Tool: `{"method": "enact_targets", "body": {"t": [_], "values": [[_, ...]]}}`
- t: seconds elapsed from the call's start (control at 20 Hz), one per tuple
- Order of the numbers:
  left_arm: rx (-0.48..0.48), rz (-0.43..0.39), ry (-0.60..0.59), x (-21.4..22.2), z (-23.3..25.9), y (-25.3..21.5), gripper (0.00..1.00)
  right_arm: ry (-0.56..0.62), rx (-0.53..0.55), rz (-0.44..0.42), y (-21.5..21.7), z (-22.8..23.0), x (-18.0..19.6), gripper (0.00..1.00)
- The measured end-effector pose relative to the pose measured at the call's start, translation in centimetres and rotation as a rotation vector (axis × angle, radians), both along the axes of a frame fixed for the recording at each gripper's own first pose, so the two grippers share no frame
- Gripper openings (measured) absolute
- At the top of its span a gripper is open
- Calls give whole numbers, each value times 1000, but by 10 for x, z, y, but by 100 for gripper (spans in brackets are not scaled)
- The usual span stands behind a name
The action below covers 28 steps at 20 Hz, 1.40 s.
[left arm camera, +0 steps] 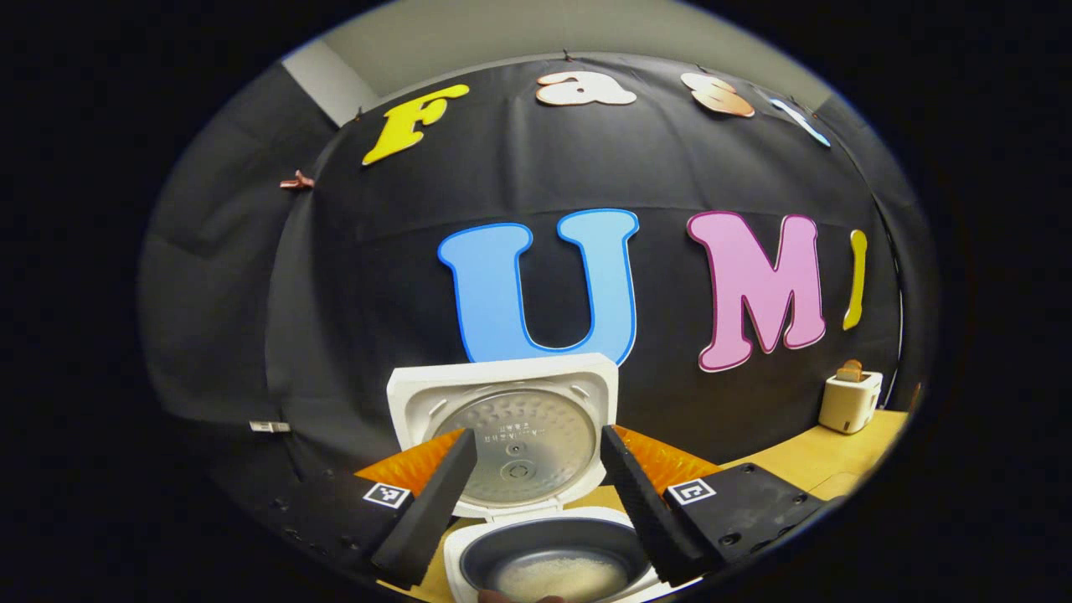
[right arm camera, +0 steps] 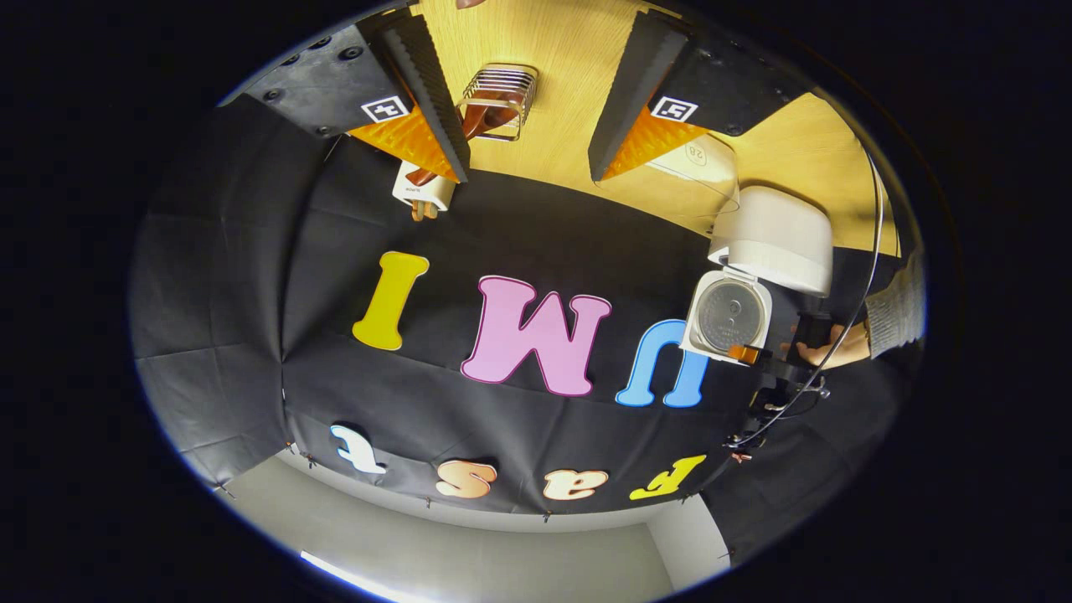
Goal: Close the left gripper, press the button to open the rice cooker; take a wooden spoon from the chopstick holder with the right hand, scoop a spoonful of rice and pour it into the rice cooker, then put the wooden spoon back into the chopstick holder.
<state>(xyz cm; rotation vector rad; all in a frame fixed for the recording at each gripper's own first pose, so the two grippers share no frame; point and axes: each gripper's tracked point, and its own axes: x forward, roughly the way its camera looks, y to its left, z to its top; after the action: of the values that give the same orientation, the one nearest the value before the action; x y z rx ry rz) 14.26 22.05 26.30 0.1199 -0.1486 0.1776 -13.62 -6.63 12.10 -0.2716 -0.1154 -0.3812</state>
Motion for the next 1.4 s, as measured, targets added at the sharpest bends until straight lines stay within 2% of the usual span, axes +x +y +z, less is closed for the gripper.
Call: {"method": "enact_targets", "body": {"t": [0.15, 0.3, 0.45, 0.5, 0.65, 0.75, 0.8, 0.85, 0.9, 0.95, 1.0, 1.05, 1.15, 1.25, 1.4], "values": [[-3, 5, 11, 27, 10, 14, 95, 7, 15, 6, 5, -5, 4, 89], [73, 60, -20, 45, 26, 33, 95, 22, 14, 13, 12, -15, 6, 88], [28, 52, -173, 49, 64, 35, 95, 40, 14, -2, 11, -25, 6, 89], [42, 62, -200, 51, 76, 40, 94, 46, 24, -4, 11, -28, 7, 89], [197, 115, -151, 78, 80, 43, 96, 60, 50, 12, 21, -36, 13, 89], [247, 119, -89, 98, 68, 43, 93, 76, 61, 36, 31, -40, 17, 89], [220, 123, -64, 102, 61, 48, 93, 78, 63, 45, 34, -40, 18, 89], [154, 122, -68, 106, 64, 54, 97, 78, 62, 48, 36, -38, 17, 89], [41, 97, -50, 104, 55, 54, 99, 77, 61, 49, 36, -35, 16, 89], [-67, 72, -53, 106, 50, 58, 95, 68, 61, 49, 35, -32, 14, 89], [-105, 54, -60, 98, 55, 53, 100, 55, 63, 52, 34, -27, 12, 89], [-112, 41, -41, 95, 56, 49, 97, 41, 66, 54, 32, -23, 11, 89], [-44, 58, 16, 82, 52, 49, 93, 17, 87, 54, 27, -19, 7, 89], [8, 75, 37, 62, 43, 36, 94, -2, 120, 66, 25, -17, 3, 88], [5, 69, 51, 28, 23, 12, 95, -11, 143, 80, 21, -16, -1, 88]]}}
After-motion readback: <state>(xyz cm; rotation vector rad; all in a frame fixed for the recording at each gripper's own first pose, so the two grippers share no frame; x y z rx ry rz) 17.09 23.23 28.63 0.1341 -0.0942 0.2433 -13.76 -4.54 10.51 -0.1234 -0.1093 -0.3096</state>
